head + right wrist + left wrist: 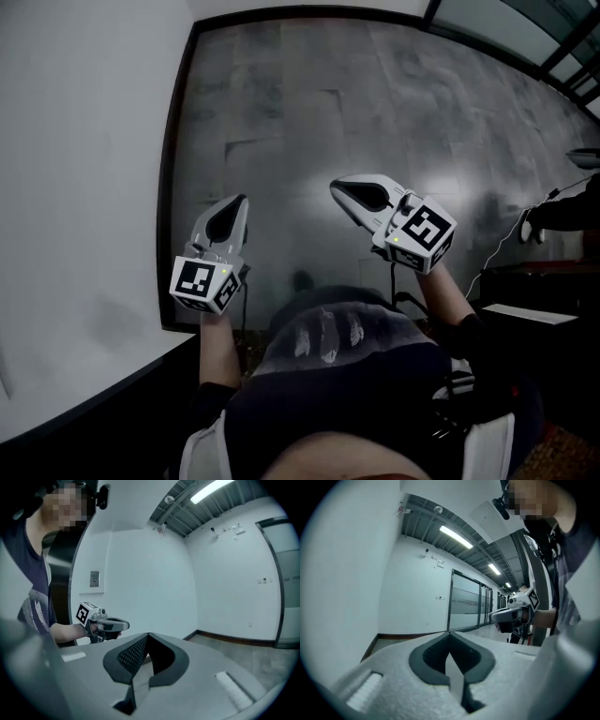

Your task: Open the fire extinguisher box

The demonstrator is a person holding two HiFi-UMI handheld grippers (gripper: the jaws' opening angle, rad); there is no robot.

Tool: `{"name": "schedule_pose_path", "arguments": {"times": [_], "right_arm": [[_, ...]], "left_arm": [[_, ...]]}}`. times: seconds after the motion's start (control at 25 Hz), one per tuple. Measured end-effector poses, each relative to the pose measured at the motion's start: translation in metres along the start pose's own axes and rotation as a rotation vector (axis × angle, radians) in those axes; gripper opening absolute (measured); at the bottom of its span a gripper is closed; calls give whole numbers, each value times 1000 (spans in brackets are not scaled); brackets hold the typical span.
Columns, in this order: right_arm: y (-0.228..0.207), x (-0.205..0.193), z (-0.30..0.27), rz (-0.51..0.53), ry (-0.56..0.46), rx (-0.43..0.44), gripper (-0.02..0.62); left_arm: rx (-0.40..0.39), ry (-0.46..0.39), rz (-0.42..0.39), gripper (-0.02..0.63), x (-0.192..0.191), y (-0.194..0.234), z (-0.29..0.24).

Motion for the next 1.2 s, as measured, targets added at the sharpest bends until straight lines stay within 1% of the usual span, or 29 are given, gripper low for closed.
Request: {"name": "schedule_pose_path", "arguments": {"times": [0.12, 0.2, 0.28, 0.4, 0.52, 0.64, 0.84, 1.0, 1.08, 1.2], "right_arm": [[3, 10, -24, 71, -21, 3, 2], [3, 14, -34, 86, -15, 20, 2], [0, 18, -43, 71, -16, 13, 2], [-10, 16, -52, 47, -10, -11, 2], [-24, 10, -62, 15, -10, -24, 2], [-46, 6, -74, -12, -16, -39, 2], [-101, 3, -90, -104, -16, -35, 2], [-156, 3, -106, -173, -17, 10, 2], [-188, 2, -112, -213, -21, 41, 2], [-251, 15, -115, -270, -43, 65, 1]], "left_arm": [[-24, -30, -2, 0, 4, 30, -5], [-31, -44, -10, 0, 9, 42, -7], [-21, -55, -7, 0, 13, 55, -10], [11, -49, 25, 0, 11, 71, -15], [-6, -37, 62, 0, 4, 80, -25], [-28, -5, 46, 0, 2, 89, -43], [-69, 56, 16, 0, 14, 99, -93], [-88, 100, 9, 0, 24, 103, -144], [-93, 113, 20, 0, 30, 103, -173], [-150, 153, 61, 0, 47, 102, -237]]}}
Point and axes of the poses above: the fingertips, and each gripper's own axes: z backward along the fingers, y to its left, x out of its top, the point moved 10 cm from there along z, backward along the fingers
